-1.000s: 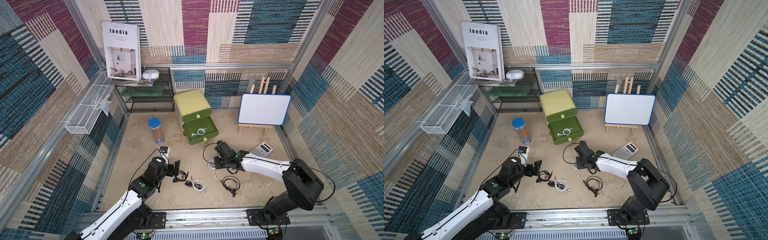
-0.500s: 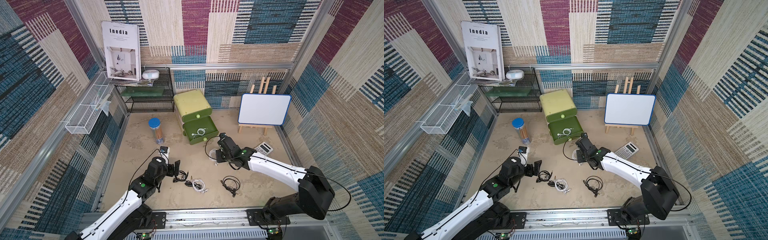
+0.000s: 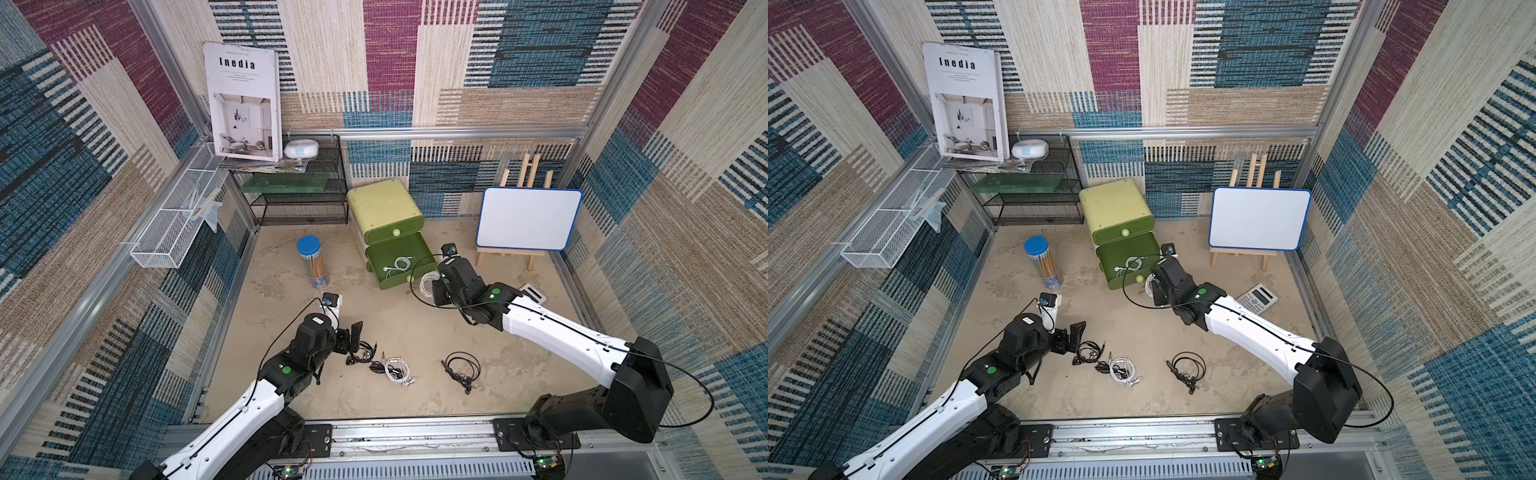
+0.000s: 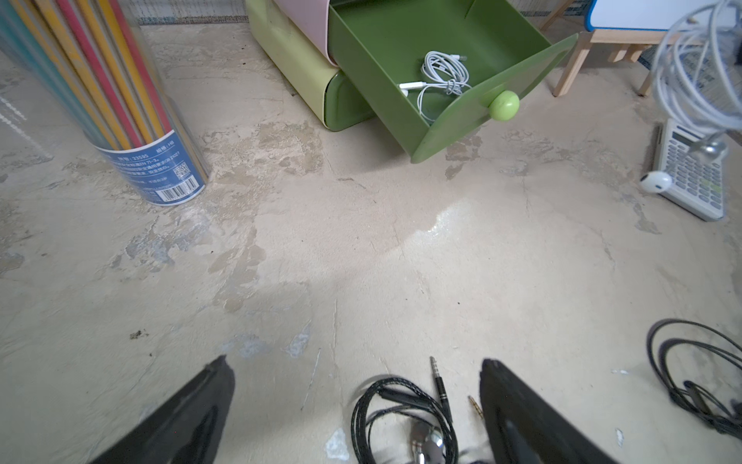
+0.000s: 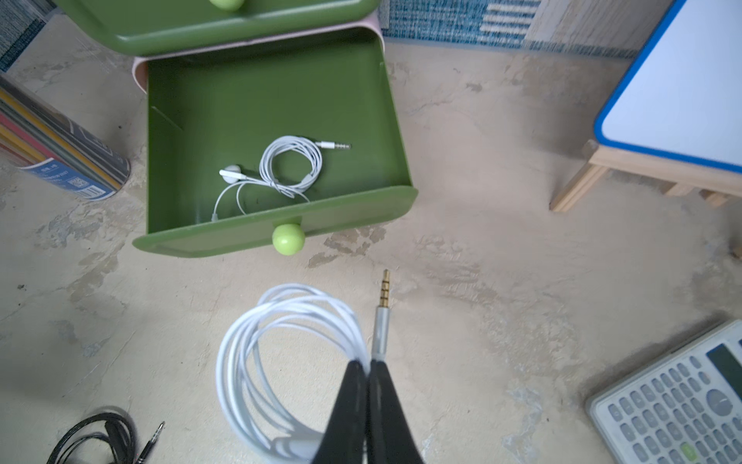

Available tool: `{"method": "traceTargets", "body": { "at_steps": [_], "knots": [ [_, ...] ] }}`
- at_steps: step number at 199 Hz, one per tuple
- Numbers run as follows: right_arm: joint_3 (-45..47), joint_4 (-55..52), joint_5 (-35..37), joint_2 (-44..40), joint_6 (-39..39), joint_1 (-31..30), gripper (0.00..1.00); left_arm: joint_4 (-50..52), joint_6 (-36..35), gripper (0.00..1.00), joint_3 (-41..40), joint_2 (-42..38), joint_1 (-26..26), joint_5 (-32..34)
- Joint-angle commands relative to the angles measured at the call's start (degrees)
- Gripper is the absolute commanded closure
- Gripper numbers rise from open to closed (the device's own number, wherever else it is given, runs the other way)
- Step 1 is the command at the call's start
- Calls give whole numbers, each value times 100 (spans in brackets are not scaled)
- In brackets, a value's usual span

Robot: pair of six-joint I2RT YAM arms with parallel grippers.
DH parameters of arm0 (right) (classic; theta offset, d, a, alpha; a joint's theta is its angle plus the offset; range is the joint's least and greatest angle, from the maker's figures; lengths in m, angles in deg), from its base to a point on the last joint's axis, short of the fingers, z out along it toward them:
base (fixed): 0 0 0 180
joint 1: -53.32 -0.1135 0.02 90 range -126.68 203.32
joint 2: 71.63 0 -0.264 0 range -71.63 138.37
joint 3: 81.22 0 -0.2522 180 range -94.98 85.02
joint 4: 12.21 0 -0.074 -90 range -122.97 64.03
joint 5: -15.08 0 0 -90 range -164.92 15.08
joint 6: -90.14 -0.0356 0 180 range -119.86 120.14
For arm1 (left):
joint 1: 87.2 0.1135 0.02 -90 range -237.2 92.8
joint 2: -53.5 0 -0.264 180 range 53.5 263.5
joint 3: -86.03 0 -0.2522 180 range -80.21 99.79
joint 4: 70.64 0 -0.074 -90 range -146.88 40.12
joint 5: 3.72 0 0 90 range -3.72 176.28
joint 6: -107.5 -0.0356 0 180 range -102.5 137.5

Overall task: Place the wired earphones into the drawer by color
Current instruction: Pick up the wired earphones from the center of the board, then place the wired earphones in the drawer.

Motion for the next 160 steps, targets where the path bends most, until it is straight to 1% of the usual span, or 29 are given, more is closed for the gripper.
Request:
{"method": "traceTargets", "body": {
  "at_steps": [1,32,76,160],
  "knots": [
    [-211,405,283,102,362,-1,100,-161,-83,1,-19,5,-2,-135],
    [-690,651,359,435,658,20,100,-184,-84,1,-27,14,-2,-213],
    [-1367,948,270,1004,939,69,100,-185,-100,1,-19,14,-2,-242],
    [-2329,1262,-38,2040,1118,162,100,-194,-93,1,-18,22,-6,-259]
  ]
}}
